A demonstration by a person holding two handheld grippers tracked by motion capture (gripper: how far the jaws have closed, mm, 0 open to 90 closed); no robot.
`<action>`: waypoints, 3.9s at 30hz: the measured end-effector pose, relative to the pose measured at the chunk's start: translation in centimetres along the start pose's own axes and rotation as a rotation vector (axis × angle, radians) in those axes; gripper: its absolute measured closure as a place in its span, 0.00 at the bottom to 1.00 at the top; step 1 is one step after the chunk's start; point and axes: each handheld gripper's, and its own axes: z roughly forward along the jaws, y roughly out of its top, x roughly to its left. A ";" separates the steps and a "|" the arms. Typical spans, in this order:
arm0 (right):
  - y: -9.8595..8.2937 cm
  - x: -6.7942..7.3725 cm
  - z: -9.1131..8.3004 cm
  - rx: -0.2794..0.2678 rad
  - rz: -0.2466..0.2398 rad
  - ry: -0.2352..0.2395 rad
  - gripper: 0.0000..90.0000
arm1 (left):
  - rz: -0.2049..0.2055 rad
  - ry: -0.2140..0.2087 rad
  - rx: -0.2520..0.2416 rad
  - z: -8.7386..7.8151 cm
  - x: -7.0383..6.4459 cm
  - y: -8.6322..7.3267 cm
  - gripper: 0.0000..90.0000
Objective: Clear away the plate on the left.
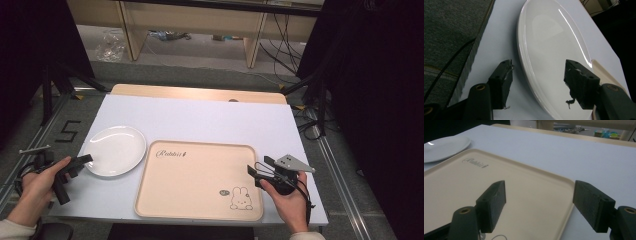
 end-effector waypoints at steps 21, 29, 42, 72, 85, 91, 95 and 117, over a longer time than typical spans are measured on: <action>0.1 0.1 -0.1 0.031 -0.004 0.001 0.31 | -0.063 0.019 0.066 0.8 0.2 0.8 0.63; 0.1 0.1 -0.1 0.032 -0.014 -0.010 0.31 | -0.077 -0.009 0.052 1.0 0.6 0.8 0.71; 0.1 0.2 -0.1 0.039 0.009 -0.008 0.31 | -0.100 -0.020 0.050 0.8 1.3 0.9 0.89; 0.1 -0.1 0.0 0.016 -0.016 -0.008 0.32 | -0.116 -0.156 -0.082 -0.8 0.4 1.8 0.97; -0.2 -0.4 -0.1 0.016 0.027 0.000 0.32 | -0.141 -0.222 -0.107 -1.3 -1.0 2.0 0.97; -0.1 -0.4 -0.2 0.033 0.009 0.018 0.31 | -0.136 -0.252 -0.100 -1.3 -1.6 1.8 0.97; -0.1 -0.4 -0.2 0.032 0.012 0.013 0.31 | -0.128 -0.250 -0.088 -1.3 -2.2 1.8 0.97; 0.0 -0.1 0.1 0.016 0.001 0.003 0.31 | -0.100 -0.303 -0.056 -1.0 -3.6 1.2 0.97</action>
